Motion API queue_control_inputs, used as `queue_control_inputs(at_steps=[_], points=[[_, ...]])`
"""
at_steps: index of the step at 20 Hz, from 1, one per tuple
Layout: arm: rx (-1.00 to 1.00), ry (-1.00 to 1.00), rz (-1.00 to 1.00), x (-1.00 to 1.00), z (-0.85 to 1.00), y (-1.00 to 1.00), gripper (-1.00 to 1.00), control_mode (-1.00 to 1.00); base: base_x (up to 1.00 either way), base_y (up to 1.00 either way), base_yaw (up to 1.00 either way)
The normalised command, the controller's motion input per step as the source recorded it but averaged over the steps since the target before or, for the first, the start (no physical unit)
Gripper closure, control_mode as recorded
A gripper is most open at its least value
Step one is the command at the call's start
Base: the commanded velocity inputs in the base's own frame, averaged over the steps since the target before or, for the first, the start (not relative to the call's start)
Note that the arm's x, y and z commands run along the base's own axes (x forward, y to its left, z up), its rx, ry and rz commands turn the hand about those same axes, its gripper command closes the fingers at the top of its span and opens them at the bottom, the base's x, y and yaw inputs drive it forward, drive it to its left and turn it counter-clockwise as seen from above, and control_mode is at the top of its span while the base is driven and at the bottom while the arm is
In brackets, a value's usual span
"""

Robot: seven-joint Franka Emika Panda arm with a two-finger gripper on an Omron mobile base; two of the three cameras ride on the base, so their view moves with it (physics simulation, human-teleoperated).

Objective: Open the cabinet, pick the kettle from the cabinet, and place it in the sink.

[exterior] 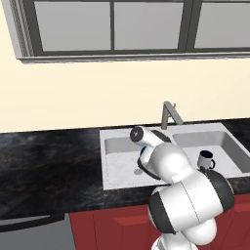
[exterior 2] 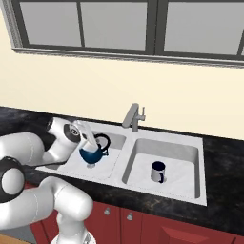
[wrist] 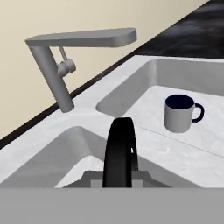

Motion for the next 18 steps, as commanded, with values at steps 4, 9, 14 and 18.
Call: queue_control_inputs(at_steps=[4,9,14,18], points=[[-0.16,0.0,0.0,0.12,0.0,-0.02,1.0,-1.0,0.0,0.0,0.0],[-0.13,0.03,-0.01,0.12,-0.16,-0.01,1.0,-1.0,0.0,0.0,0.0],[-0.02,0.06,0.0,0.18,-0.21,-0.02,1.0,-1.0,0.0,0.0,0.0],[0.0,0.05,0.0,0.25,-0.18,-0.06,1.0,-1.0,0.0,0.0,0.0]])
